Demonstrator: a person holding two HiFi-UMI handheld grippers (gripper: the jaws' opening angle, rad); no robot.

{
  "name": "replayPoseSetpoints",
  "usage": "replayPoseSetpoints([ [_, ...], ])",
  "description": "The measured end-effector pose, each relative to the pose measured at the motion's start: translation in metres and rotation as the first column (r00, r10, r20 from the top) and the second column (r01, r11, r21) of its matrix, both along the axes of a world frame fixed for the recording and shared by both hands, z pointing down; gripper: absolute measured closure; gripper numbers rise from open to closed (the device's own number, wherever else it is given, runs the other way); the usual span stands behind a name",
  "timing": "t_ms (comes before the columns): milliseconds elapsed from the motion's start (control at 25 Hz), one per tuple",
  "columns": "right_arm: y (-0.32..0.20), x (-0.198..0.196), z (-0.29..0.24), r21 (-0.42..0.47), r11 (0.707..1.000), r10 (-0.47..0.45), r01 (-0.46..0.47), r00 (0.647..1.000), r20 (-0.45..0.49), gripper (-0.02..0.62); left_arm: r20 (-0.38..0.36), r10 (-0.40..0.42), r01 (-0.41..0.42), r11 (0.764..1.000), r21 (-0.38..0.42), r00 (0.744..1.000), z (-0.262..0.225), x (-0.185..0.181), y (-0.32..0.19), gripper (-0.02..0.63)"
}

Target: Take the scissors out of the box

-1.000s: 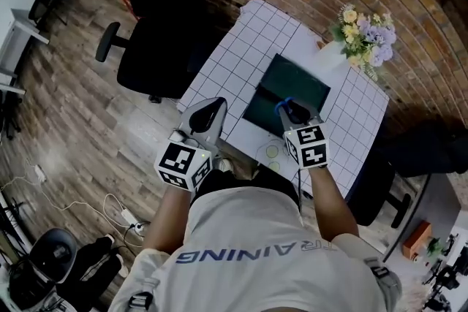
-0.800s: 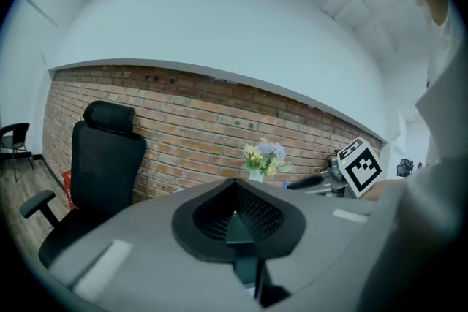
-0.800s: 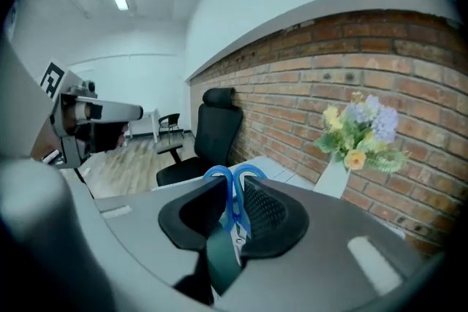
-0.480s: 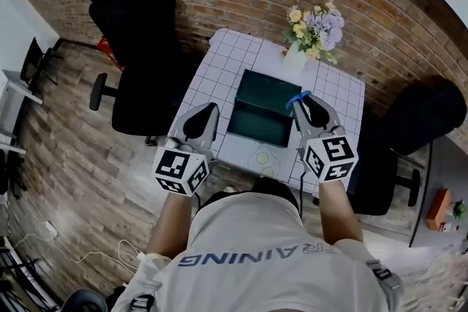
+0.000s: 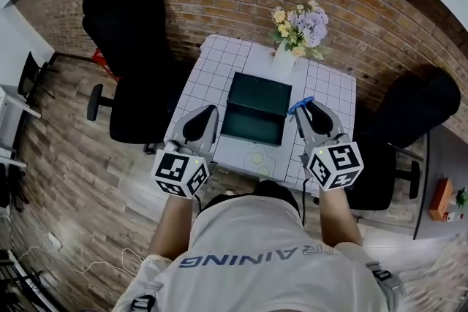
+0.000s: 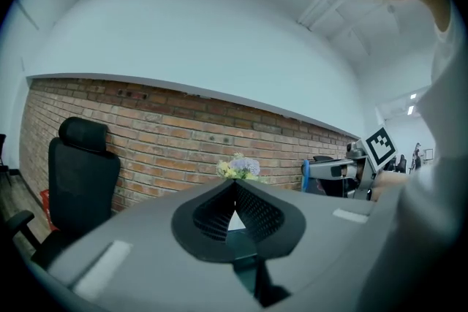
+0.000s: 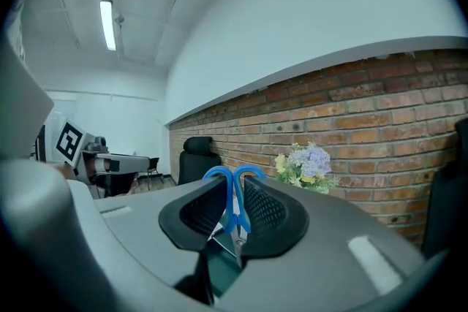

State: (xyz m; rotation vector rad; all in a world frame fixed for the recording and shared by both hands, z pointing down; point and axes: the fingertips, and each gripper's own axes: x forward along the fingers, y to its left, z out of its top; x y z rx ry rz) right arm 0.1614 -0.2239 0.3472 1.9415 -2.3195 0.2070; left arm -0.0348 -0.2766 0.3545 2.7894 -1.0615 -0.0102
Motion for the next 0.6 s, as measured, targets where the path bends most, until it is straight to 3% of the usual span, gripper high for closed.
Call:
replayPoseSetpoints([
  [600,-0.002,-0.006,0.016,-0.023,0.999,-0.02,0.022,0.996,0.082,0.503,0.022,-0.012,0.012,1.0,0.001,1.0,0.007,-0.003,0.006,0.603],
])
